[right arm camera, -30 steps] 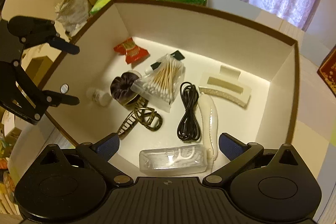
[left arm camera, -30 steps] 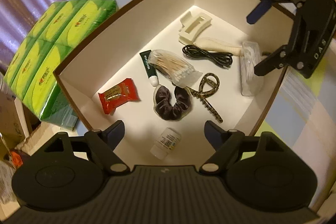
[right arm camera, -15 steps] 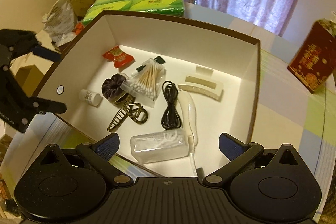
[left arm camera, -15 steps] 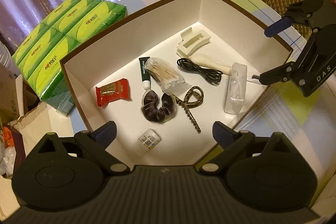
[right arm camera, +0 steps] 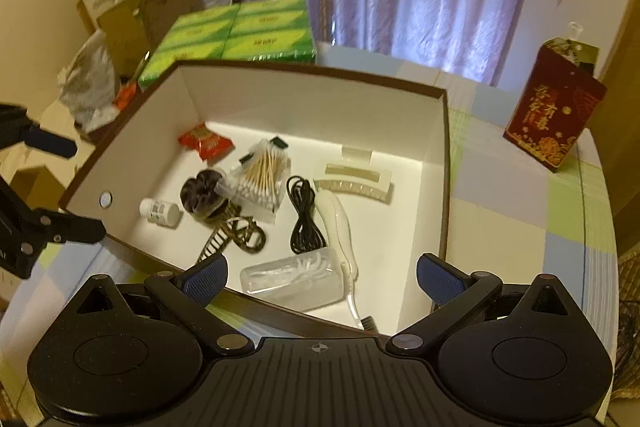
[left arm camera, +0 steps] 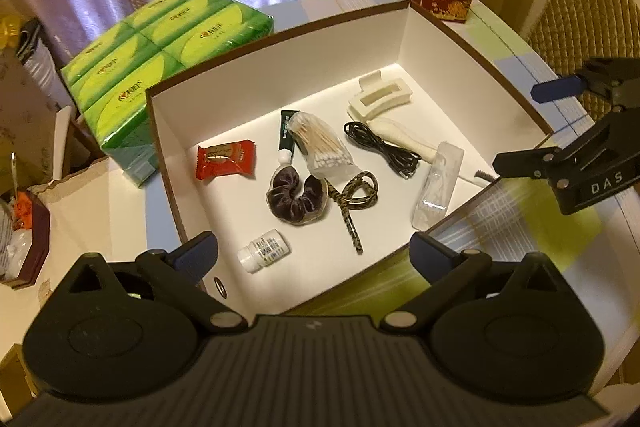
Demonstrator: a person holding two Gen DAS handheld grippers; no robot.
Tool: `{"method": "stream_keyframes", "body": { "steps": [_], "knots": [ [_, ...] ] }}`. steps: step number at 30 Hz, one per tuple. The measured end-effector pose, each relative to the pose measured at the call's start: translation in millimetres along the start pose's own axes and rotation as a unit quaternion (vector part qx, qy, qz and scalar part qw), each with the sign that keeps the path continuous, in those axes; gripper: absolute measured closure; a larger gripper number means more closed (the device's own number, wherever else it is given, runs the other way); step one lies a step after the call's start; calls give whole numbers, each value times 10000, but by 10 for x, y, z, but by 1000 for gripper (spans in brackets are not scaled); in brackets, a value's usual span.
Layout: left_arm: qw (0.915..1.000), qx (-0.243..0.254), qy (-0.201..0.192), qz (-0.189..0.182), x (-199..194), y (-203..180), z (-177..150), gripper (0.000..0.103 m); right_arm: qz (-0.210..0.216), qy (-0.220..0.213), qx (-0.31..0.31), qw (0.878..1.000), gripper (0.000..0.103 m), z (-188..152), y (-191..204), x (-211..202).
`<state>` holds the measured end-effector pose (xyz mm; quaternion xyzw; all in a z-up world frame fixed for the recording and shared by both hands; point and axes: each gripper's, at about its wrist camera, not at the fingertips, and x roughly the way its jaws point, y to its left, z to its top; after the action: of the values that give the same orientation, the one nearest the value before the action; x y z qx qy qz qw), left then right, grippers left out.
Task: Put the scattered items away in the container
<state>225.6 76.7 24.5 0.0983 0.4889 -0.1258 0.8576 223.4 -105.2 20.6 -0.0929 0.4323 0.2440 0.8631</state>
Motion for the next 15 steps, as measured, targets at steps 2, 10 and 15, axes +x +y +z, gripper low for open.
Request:
{"method": "stream_keyframes", "body": {
  "steps": [2,10,15],
  "knots": [
    [9999,-45,-51,93,-50,-47,-27,2,-13,-90,29,10000,0,-43,27,-47],
    [9990,-294,-221,242,-245,-205,-152,1,23,-413,213,9989,0,-199,63,-230],
    [9973,-564,-335,344,-351,-260,-259,1,6,-552,292,9980,0,-306,84,-347]
  ]
}}
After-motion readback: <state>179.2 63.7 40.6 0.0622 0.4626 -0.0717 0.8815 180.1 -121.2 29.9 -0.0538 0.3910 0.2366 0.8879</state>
